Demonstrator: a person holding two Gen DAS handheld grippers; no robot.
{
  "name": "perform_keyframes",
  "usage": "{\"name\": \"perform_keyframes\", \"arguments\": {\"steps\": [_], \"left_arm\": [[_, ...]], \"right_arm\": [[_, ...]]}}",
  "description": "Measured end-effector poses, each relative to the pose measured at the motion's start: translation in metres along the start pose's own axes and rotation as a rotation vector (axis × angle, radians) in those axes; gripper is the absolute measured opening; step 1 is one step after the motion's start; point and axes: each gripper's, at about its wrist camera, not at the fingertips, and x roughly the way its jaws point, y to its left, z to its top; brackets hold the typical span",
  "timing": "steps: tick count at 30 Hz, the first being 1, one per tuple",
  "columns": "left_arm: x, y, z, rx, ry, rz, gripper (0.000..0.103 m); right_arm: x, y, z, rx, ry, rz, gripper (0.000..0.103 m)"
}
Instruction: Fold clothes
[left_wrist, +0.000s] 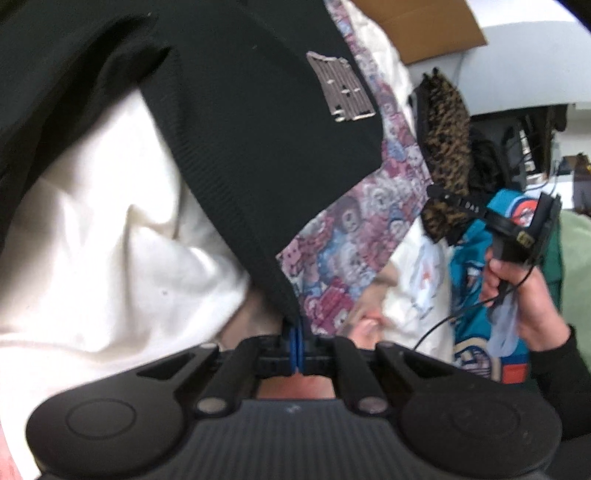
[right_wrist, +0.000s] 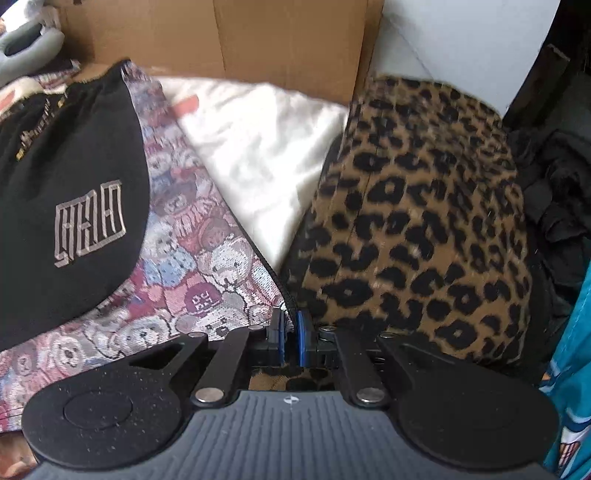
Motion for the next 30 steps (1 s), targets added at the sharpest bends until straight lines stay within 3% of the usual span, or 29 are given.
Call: {"name": "perform_keyframes", "arguments": {"steps": [5,7,10,12,19,30], "left_arm": [[0.005,-0.002,0.003,0.006,0.031,0.033,0.006],[0.0,-0.009,0.007,0.033,0.039,0.04,0.024],[-0.018,-0.018,0.009,0.102,0.021,0.046,0.04],[-0.036,-0.018,0.01,0.148,-0.003,0.065,0.042],[-0.103,-0.02,0.021,0.25,-0.115,0.182,0.046],[-0.171,-0.009,0.013,0.241,-0.145,0.356,0.047]], "right_arm": [[0.006,0.009,0.0,-0.024,0.022,-0.045,0.008],[-0.001,0.012,0.003,-0.024,0.012,-0.065,0.012],[-0.015,0.018,0.007,-0.032,-0.019,-0.09,0.027],[-0.021,0.023,0.008,-0.026,-0.036,-0.077,0.032],[-0.044,0.04,0.014,-0.004,-0.095,-0.028,0.032],[-0.073,0.082,0.029,-0.006,-0.16,0.102,0.032]]}}
